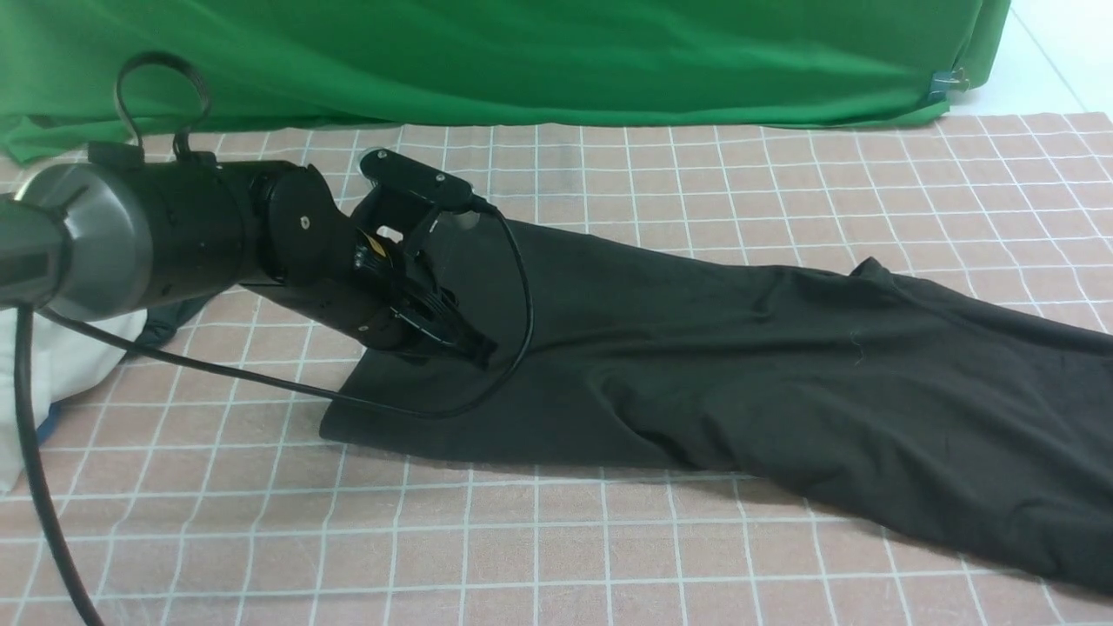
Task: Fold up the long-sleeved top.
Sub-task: Use the right arm to clamp the right edge of the fabric, then use the right arm to drag the right edge of the fabric to the left and folds it over the left edge
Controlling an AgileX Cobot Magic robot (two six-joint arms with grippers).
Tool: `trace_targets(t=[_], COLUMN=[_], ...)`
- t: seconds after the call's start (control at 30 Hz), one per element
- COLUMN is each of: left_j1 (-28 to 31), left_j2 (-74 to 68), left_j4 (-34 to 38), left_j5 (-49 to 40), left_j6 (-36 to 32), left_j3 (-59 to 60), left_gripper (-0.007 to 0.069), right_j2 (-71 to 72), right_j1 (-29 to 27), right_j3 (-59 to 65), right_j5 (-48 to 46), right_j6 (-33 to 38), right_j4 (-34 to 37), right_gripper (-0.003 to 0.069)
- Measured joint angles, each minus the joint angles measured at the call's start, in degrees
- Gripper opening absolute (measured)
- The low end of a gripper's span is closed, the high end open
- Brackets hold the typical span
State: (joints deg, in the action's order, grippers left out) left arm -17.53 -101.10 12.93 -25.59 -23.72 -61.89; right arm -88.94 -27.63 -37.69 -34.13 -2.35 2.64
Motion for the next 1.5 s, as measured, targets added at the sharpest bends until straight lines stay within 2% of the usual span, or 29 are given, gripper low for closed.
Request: trace_targets(t=[0.13,0.2,0.33,0.43,0.5,0.57,0.6,0.83,0.93,1.0,1.17,1.4,1.5], left_j1=[0.1,0.1,0.1,0.1,0.1,0.1,0.1,0.1,0.1,0.1,0.1,0.1,0.1], left_j2=[0.0,0.0,0.0,0.0,0.0,0.0,0.0,0.0,0.2,1.9,8.0,17.9,21.6], left_j4=[-0.2,-0.2,-0.2,-0.2,-0.4,-0.8,-0.9,-1.1,-1.1,-1.1,-1.2,-2.2,-4.2], left_j5=[0.0,0.0,-0.1,-0.2,-0.2,-0.7,-1.1,-6.6,-8.9,-11.6,-14.2,-19.2,-21.0], left_j6=[0.0,0.0,-0.1,-0.2,-0.2,-0.2,-0.2,-0.4,-1.2,-1.8,-1.9,-1.6,1.1], left_j3=[0.0,0.0,0.0,0.0,0.0,-0.1,-0.2,-4.0,-4.9,-5.8,-5.9,-6.1,-6.1], left_gripper=[0.0018,0.0018,0.0018,0.0018,0.0018,0.0018,0.0018,0.0018,0.0018,0.0018,0.0018,0.0018,0.0018], right_j2=[4.0,5.2,5.5,6.7,8.4,13.4,15.4,27.0,28.7,30.0,28.9,21.2,16.6], right_j1=[0.0,0.0,-0.1,-0.1,-0.1,0.9,1.7,7.1,9.1,12.5,19.3,28.6,33.7], right_j3=[0.3,0.3,0.3,-0.5,-2.0,-3.7,-4.1,-8.8,-10.3,-13.2,-17.3,-23.3,-27.4], right_j5=[0.0,-0.1,0.1,-1.0,-1.9,-4.6,-6.1,-17.6,-18.6,-19.0,-16.7,-13.3,-12.1], right_j6=[-7.0,-8.2,-9.3,-10.3,-9.4,-1.9,-0.3,3.3,4.6,7.9,10.5,14.2,17.4], right_j4=[-15.1,-19.8,-21.7,-18.2,-12.7,-3.7,-2.1,3.0,6.0,14.1,24.3,31.7,35.9], right_gripper=[0.0085,0.0086,0.0086,0.0085,0.0084,0.0084,0.0084,0.0084,0.0084,0.0084,0.0083,0.0081,0.0081])
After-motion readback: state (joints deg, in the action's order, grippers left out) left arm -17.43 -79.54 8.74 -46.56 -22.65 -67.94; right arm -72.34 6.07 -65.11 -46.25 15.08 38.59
